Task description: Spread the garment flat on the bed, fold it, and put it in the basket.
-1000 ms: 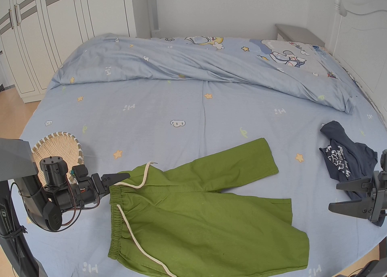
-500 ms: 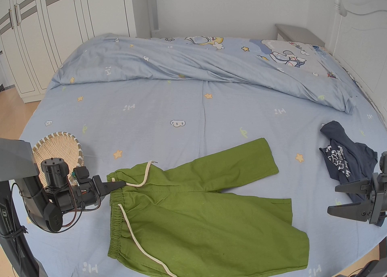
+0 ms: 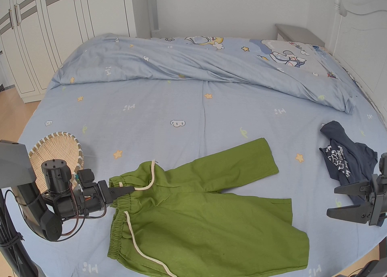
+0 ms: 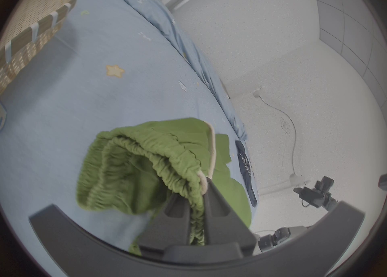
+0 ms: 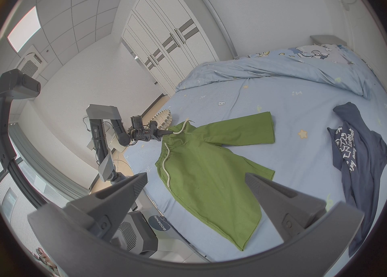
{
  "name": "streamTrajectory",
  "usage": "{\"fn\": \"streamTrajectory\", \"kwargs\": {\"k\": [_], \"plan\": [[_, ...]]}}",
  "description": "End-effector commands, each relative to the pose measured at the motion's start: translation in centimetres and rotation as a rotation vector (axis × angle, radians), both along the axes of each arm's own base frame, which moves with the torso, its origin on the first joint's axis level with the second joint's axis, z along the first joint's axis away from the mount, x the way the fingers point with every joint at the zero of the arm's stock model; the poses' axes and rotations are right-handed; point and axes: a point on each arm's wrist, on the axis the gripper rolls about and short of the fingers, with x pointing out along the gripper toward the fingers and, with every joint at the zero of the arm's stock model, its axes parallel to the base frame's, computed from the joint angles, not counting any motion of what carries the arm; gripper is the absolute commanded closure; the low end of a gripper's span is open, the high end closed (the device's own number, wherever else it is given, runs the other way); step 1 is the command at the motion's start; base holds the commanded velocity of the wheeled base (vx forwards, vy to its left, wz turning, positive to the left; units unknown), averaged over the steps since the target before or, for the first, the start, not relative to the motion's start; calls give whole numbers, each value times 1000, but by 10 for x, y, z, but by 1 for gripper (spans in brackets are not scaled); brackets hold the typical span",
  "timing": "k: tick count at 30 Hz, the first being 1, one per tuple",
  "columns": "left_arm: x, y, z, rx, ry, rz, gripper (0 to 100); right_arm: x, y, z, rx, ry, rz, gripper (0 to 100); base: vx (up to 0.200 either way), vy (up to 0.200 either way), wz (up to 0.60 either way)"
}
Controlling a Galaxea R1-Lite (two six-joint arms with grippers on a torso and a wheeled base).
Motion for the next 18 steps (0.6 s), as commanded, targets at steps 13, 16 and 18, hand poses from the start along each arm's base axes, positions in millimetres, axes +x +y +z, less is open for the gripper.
{"fn": "streamTrajectory", "kwargs": {"k": [13, 16, 18], "plan": [[-69, -52, 4, 28, 69, -278, 100, 0, 0, -1, -1, 3, 1, 0, 0, 0, 0], [-85, -60, -3, 56, 102, -351, 100, -1, 0, -1, -4, 15, 1, 0, 0, 0, 0], [-94, -63, -7, 84, 118, -393, 100, -1, 0, -1, -4, 15, 1, 0, 0, 0, 0]]}}
